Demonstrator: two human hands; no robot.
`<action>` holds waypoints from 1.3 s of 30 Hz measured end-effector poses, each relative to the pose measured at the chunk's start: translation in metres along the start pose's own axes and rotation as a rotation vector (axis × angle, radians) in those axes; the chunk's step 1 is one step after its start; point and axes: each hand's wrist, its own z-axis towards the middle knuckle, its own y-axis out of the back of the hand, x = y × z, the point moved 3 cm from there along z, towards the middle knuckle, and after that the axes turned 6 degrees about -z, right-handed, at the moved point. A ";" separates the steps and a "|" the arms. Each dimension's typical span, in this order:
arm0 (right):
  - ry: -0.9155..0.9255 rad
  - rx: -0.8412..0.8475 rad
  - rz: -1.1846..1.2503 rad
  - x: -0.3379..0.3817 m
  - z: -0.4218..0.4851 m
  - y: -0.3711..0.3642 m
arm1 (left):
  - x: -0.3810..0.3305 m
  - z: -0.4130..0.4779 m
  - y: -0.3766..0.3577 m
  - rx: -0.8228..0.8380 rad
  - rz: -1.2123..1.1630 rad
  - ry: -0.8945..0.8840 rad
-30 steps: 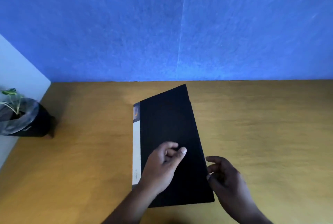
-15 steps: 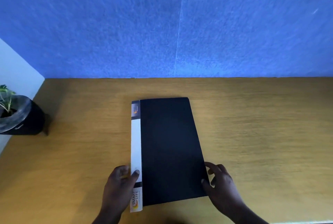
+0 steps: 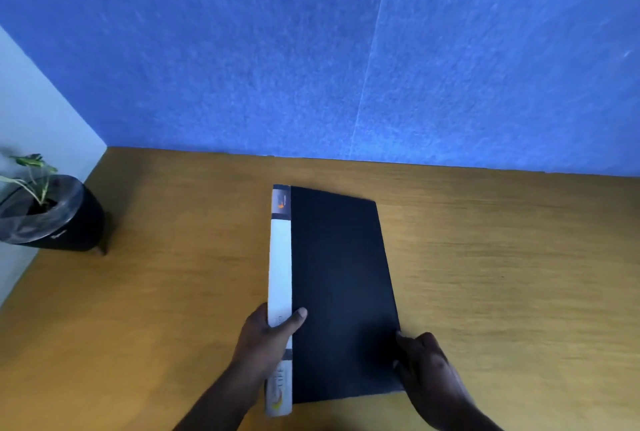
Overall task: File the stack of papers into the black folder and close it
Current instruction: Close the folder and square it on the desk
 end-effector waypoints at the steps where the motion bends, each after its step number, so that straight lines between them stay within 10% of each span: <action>1: 0.006 -0.023 0.029 0.000 0.003 0.004 | -0.006 0.000 -0.002 0.011 -0.023 -0.018; 8: -0.299 -0.159 0.745 -0.002 0.033 0.036 | -0.022 -0.009 0.001 0.102 -0.226 0.014; 14: -0.140 -0.197 1.035 0.055 0.040 0.073 | -0.038 -0.005 0.025 0.103 -0.325 -0.017; 39: -0.225 -0.130 0.645 0.201 0.170 -0.026 | -0.021 0.139 0.184 -0.257 0.183 -0.168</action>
